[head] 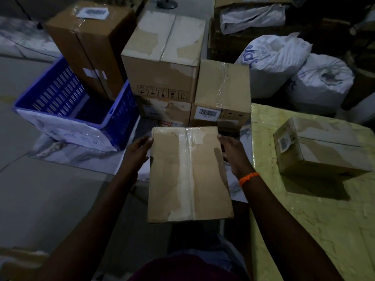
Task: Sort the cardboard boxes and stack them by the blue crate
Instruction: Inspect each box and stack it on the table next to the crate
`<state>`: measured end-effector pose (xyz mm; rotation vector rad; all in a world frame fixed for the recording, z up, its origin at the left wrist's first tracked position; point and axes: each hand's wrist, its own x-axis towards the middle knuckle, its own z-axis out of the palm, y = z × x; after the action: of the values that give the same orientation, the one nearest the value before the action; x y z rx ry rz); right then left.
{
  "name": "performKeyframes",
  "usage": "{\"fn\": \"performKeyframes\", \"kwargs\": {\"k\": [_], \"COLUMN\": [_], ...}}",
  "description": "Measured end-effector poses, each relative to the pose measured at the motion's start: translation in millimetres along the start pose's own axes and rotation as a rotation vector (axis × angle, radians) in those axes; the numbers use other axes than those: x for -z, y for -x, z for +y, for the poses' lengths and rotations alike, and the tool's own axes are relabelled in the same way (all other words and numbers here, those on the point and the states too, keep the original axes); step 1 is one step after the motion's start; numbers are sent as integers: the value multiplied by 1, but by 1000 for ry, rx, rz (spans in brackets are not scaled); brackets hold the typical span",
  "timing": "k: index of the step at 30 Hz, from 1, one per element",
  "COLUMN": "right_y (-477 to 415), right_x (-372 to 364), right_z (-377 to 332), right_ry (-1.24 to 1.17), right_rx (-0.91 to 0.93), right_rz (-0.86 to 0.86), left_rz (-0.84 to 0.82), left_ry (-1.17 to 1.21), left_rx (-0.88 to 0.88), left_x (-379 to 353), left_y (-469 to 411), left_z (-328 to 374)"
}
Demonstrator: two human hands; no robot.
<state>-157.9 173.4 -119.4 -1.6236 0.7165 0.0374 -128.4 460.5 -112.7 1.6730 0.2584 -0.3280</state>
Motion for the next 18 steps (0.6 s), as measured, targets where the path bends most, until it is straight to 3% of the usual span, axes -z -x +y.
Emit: {"fn": "performKeyframes", "kwargs": {"k": [8, 13, 18], "right_y": [-5, 5, 38], "right_x": [-16, -16, 3], "right_z": [-13, 1, -11], "right_ry": [14, 23, -62], "right_rx": [8, 20, 137], "right_rz": [-18, -31, -44], "left_rz": [-27, -105, -35], "left_ry": [22, 34, 65], "left_rx": [115, 53, -24], "left_x": [-15, -11, -4], "left_y": [-9, 7, 34], "left_z": [22, 18, 23]}}
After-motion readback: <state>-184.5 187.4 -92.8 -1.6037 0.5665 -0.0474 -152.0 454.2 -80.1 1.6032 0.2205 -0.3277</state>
